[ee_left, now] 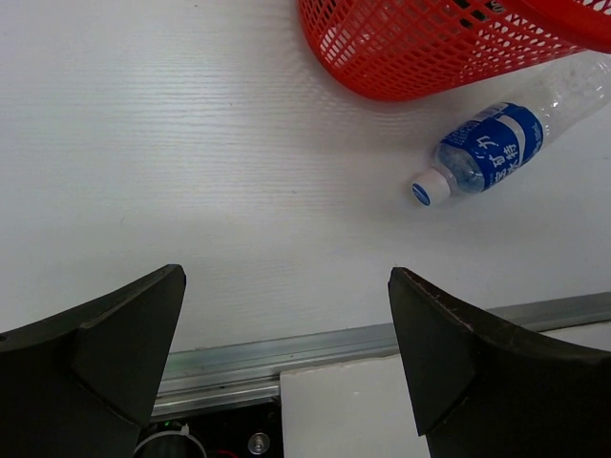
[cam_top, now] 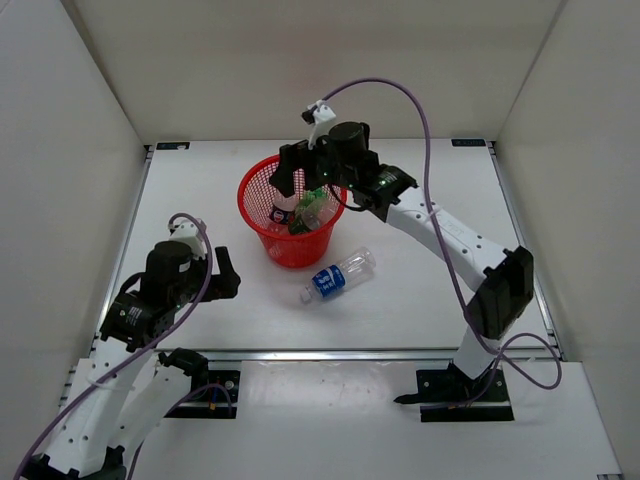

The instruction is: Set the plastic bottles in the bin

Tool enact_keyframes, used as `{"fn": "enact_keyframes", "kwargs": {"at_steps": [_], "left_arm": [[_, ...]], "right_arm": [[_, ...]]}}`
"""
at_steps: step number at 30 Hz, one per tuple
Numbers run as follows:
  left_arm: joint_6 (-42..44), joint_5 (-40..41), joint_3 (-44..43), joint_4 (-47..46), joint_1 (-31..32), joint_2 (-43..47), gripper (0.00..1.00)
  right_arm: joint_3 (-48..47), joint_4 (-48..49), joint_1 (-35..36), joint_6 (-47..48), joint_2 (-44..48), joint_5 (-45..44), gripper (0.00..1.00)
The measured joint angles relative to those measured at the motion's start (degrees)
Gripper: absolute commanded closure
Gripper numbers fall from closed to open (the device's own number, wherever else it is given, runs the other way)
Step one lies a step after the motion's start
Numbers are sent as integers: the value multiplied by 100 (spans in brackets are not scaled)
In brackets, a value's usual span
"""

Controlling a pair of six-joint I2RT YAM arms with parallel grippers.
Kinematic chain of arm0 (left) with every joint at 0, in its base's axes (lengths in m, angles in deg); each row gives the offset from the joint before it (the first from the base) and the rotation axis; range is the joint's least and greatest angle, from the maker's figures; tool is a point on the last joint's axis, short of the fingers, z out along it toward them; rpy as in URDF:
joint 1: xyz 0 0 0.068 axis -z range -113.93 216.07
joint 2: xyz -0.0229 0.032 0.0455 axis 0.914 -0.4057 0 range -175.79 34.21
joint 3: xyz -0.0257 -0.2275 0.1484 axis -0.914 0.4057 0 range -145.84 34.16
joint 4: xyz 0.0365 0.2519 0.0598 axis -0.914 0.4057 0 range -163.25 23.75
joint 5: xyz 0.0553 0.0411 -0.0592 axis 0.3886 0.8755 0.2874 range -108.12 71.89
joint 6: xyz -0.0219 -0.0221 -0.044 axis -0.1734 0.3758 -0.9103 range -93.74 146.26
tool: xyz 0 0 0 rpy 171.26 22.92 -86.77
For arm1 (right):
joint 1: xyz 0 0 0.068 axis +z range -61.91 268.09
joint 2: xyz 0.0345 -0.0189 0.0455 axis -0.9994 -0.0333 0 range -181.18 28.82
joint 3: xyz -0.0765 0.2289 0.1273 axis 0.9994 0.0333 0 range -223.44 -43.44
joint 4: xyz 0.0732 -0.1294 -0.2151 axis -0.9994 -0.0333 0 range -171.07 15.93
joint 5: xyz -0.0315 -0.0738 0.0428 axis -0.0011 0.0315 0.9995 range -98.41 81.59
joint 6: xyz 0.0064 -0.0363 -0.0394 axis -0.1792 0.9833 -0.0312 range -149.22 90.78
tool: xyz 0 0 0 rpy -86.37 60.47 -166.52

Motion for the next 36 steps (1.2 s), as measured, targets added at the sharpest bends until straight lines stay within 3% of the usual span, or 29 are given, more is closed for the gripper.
{"fn": "enact_keyframes", "kwargs": {"at_steps": [4,9,14,19,25,30,36], "left_arm": [[92,-162,4,-52,31,-81,1],[199,-291,96,-374,188,-404,1],[216,-474,302,-826,511,-841,1],[232,-654,308,-1320,1012,-1246,1],[293,-732,299,-1862,2197,-2457,1],[299,-640,175,-2090,2551,-3200,1],[417,-68,-629,-2286,3121,-4232,2]], "right_arm": [[459,4,-155,59,616,-127,1],[1867,-146,-588,26,2063,-345,1],[3488,-455,-1751,-160,3733,-450,1],[4658,-894,-3117,-339,4822,-118,1],[5152,-1414,-3735,-313,5200,120,1],[5152,-1528,-3921,-232,5281,219,1],[5217,-1547,-4385,-129,5394,444,1]]}}
